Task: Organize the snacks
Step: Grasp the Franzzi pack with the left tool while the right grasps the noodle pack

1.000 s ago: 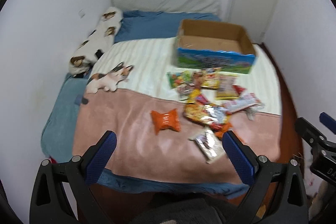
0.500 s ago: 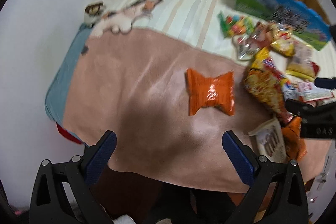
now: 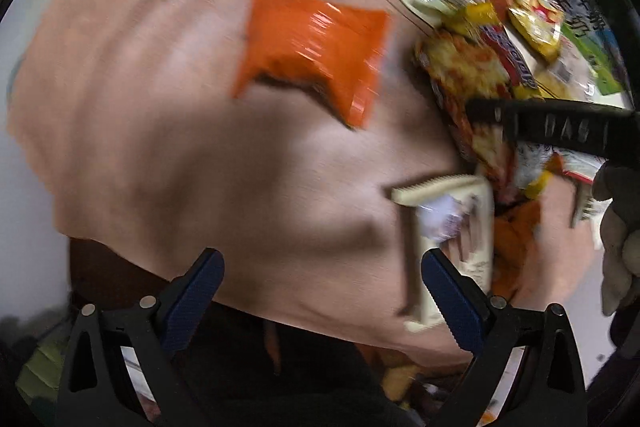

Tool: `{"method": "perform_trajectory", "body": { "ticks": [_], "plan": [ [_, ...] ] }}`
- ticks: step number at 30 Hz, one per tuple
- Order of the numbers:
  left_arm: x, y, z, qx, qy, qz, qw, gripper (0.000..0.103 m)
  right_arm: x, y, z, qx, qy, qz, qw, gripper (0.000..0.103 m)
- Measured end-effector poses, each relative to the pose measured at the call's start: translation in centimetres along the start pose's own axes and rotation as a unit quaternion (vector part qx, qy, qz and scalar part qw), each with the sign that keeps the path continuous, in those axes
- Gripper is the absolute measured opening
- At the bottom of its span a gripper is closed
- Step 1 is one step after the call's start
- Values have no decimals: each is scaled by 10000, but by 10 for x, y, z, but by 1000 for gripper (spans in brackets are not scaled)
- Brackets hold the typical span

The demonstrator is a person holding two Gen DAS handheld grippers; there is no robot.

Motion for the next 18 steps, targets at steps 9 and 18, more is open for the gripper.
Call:
{"method": "perform_trajectory", "body": {
  "ticks": [9,18],
  "plan": [
    [72,-31,-34,-377,-574,-164,9975,90,22,-31,-10,-262,521,-464,9972,82],
    [43,-29,-28,79,-148,-325,9993,58,51,-59,28,16,629,-497,9968,92]
  ]
}}
Point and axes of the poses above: each gripper's, at about its wrist camera, not at the fingertips, and z roughly against the way its jaws point, x to its right, y to its top, the point moved 9 cm from there along -z, roughly the way its jaws point, and after that the axes turned 5 degrees about x, right-handed, at the moved point
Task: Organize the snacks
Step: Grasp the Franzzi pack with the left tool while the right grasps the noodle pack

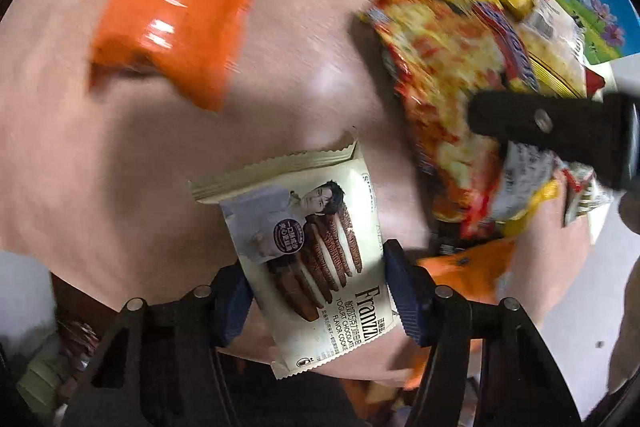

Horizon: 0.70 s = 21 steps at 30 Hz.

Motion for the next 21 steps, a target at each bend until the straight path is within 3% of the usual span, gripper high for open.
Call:
{"method": "perform_trajectory", "body": {
  "ticks": [5,8,10,12,14,15,17,21],
  "plan": [
    [-52,16,12,217,318,127,9992,58,-21,-19,-15,-150,-213,423,9988,97],
    [-71,32,19,382,514,-34,9979,56,-18,-25,-29,-278,-749,496,9956,96],
    [-77,37,22,462,597,-202,9969,56,-10,-26,-28,-111,-640,-300,9974,88],
    [-80,45,26,525,611,-351,9961,56,-3,-27,-23,99,-271,-1367,9902,87],
    [-77,47,32,552,540,-471,9959,56,-1,-32,-17,309,442,-2539,9657,88],
    [-74,50,34,570,504,-525,9957,56,-2,-34,-15,323,680,-2840,9559,88],
    [-69,50,35,567,430,-731,9948,56,-11,-40,-22,197,973,-3103,9454,91],
    [-72,53,29,398,400,-1227,9908,58,-25,-55,-39,207,476,-2912,9553,96]
  ]
}}
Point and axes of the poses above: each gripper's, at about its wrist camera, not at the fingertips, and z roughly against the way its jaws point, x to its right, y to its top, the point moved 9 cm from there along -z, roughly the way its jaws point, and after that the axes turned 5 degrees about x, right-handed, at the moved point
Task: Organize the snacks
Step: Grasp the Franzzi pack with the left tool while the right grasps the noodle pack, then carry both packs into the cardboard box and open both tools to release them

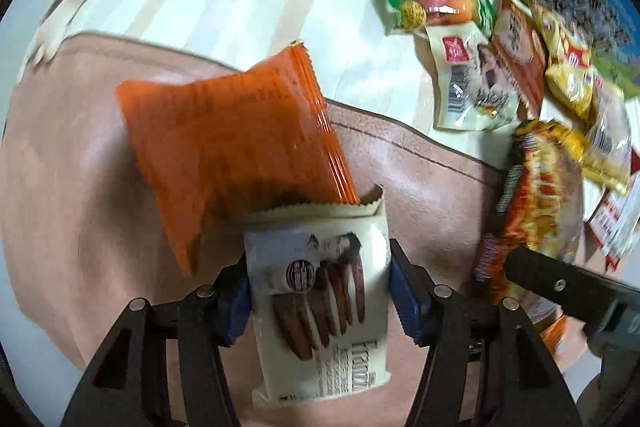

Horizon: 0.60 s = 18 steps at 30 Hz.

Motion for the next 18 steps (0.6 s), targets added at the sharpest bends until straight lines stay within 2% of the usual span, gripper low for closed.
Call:
{"method": "perform_trajectory", "body": {
  "ticks": [2,4,7,8,9,10,11,15,18],
  "plan": [
    [-3,-3,-4,-10,-114,-54,9999,57,-4,-7,-5,62,-369,284,9989,96],
    [-10,-1,-20,11,-83,-112,9999,56,-4,-16,0,280,-649,347,9969,85],
    [-14,20,5,55,-21,-154,9999,56,-11,-27,8,544,-748,342,9951,84],
    [-8,24,13,65,-14,-143,9999,56,-11,-30,11,576,-699,298,9954,84],
    [-5,45,16,62,-18,-135,9999,56,-11,-34,15,611,-592,206,9962,84],
    [-5,51,41,89,-72,-109,9999,56,-12,-33,23,635,-489,161,9967,84],
    [-2,54,46,136,-75,-99,9998,55,-8,-35,33,686,-374,150,9968,84],
    [12,67,85,369,-137,-178,9991,54,11,-45,90,921,133,95,9956,84],
    [27,83,129,595,-454,-117,9971,54,19,-46,140,1118,497,85,9925,84]
  ]
}}
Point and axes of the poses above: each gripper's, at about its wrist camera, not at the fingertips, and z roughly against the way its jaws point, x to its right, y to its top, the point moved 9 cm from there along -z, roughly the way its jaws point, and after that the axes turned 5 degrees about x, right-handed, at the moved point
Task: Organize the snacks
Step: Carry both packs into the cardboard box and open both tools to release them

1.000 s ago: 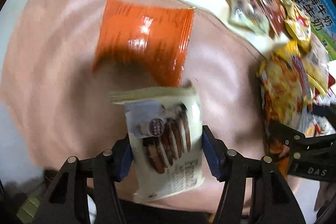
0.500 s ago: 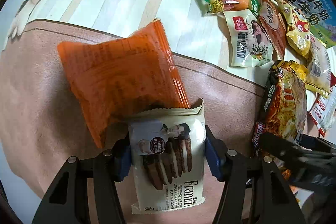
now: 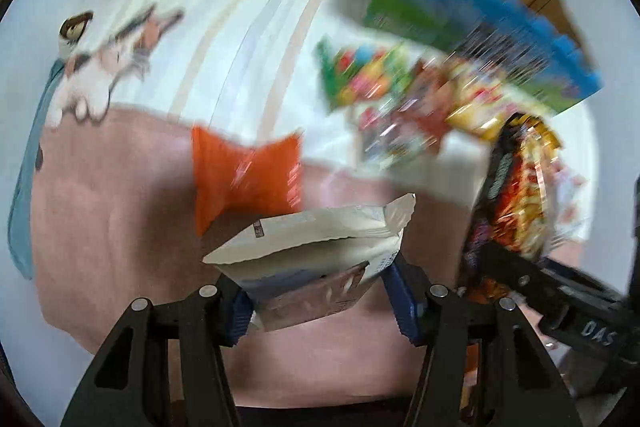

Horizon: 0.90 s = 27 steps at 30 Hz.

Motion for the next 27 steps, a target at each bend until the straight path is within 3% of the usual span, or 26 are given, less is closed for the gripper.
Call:
{"method": "perform_trajectory", "body": {
  "ticks": [3,6,7,10,12,16,20,26,27],
  "plan": [
    [23,37,32,287,-316,-70,9991,54,5,17,48,307,250,-62,9992,84],
    [62,88,36,512,-679,-151,9963,55,14,38,100,575,476,-121,9971,84],
    [81,99,16,562,-730,-188,9956,55,15,46,115,668,514,-125,9964,84],
    [105,148,30,627,-954,-374,9928,54,16,81,157,906,632,-148,9938,84],
    [121,175,19,685,-1045,-492,9909,54,21,103,176,1035,642,-161,9924,84],
    [146,242,-3,673,-987,-628,9909,54,43,158,210,1316,454,-134,9902,84],
    [163,289,-33,432,-978,-677,9920,54,57,191,202,1378,159,-143,9902,84],
    [178,326,-105,-333,-975,-754,9918,55,68,218,156,817,-218,-261,9961,84],
    [179,329,-118,-457,-945,-764,9915,55,56,228,139,718,-272,-266,9967,84]
  ]
}}
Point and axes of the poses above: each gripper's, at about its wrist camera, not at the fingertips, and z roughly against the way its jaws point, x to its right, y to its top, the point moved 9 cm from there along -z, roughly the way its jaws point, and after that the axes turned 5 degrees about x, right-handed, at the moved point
